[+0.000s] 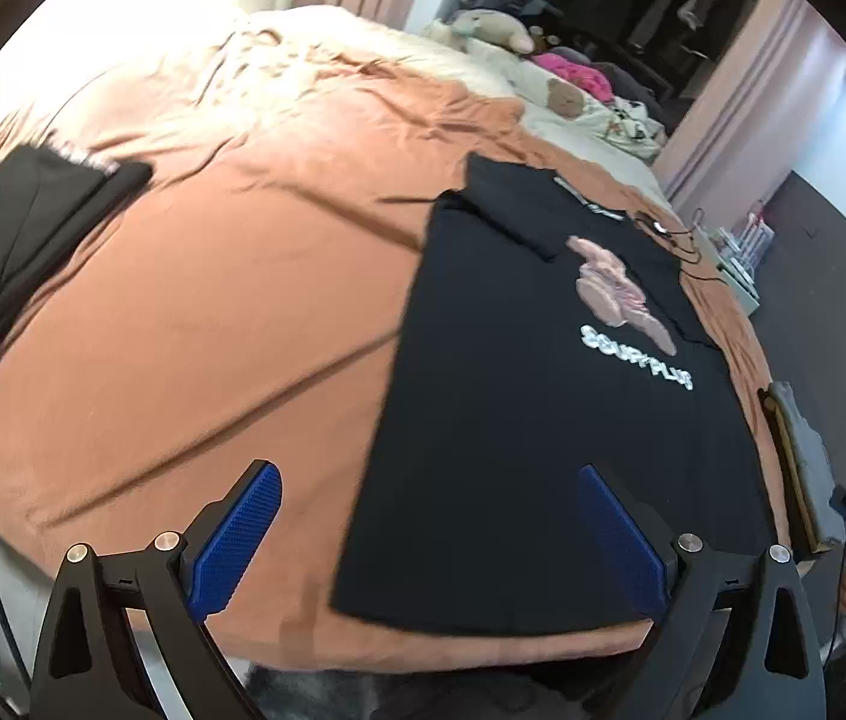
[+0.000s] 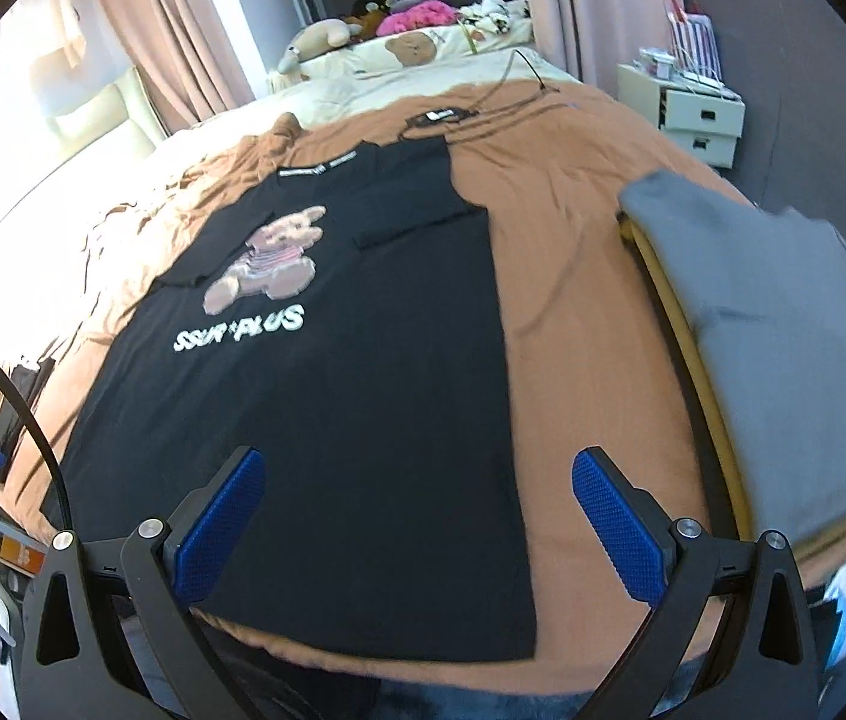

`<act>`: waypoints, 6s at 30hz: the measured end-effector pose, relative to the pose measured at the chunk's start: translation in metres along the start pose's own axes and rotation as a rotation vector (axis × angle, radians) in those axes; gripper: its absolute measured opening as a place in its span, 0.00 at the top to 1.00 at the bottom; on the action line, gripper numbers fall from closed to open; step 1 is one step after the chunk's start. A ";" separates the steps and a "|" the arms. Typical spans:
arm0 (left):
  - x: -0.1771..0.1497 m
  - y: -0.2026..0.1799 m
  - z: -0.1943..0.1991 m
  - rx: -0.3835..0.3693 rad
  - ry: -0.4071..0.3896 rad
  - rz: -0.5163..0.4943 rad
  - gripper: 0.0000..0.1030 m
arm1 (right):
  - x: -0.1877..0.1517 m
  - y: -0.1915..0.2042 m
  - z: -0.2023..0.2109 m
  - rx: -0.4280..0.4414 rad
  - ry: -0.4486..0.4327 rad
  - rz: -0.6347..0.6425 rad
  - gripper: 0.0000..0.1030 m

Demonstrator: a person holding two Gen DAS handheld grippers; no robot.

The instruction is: Fold small clothes

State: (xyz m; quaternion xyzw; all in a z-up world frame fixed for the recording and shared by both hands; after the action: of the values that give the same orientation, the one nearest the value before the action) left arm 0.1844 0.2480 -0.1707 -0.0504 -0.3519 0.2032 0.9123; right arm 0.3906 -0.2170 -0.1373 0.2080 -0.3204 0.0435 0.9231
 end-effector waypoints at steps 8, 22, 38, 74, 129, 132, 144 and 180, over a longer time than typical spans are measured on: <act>-0.028 0.021 -0.014 -0.065 0.062 0.083 0.22 | -0.031 -0.032 -0.010 0.010 0.063 -0.102 0.23; -0.076 0.035 -0.036 -0.213 0.166 0.296 0.47 | -0.057 -0.075 -0.034 0.022 0.156 -0.260 0.46; -0.087 0.020 -0.032 -0.345 0.158 0.417 0.47 | -0.083 -0.089 -0.030 0.262 0.145 -0.498 0.50; -0.048 0.016 -0.053 -0.303 0.049 0.468 0.97 | -0.083 -0.042 -0.024 0.008 0.003 -0.412 1.00; -0.029 -0.020 0.238 -0.420 -0.323 0.421 0.98 | -0.110 -0.045 0.202 0.332 -0.208 -0.353 1.00; -0.027 -0.020 0.244 -0.428 -0.334 0.424 0.98 | -0.105 -0.042 0.205 0.358 -0.225 -0.351 1.00; -0.012 -0.020 0.220 -0.410 -0.301 0.429 0.97 | -0.099 -0.064 0.154 0.357 -0.196 -0.395 1.00; 0.113 0.019 -0.024 -0.256 -0.082 0.495 0.97 | 0.088 -0.012 -0.058 0.185 0.014 -0.386 1.00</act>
State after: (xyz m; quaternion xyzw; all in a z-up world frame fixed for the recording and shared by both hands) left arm 0.2693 0.3124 -0.1232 -0.2414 -0.3882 0.3755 0.8063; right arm 0.4958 -0.2085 -0.1287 0.3489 -0.2627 -0.1036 0.8936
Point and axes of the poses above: each gripper's, at about its wrist camera, not at the fingertips, and z roughly against the way its jaws point, y to its left, x to its top, the point moved 9 cm from there along -z, roughly the way its jaws point, and after that the axes turned 12 degrees about -z, right-handed, at the moved point
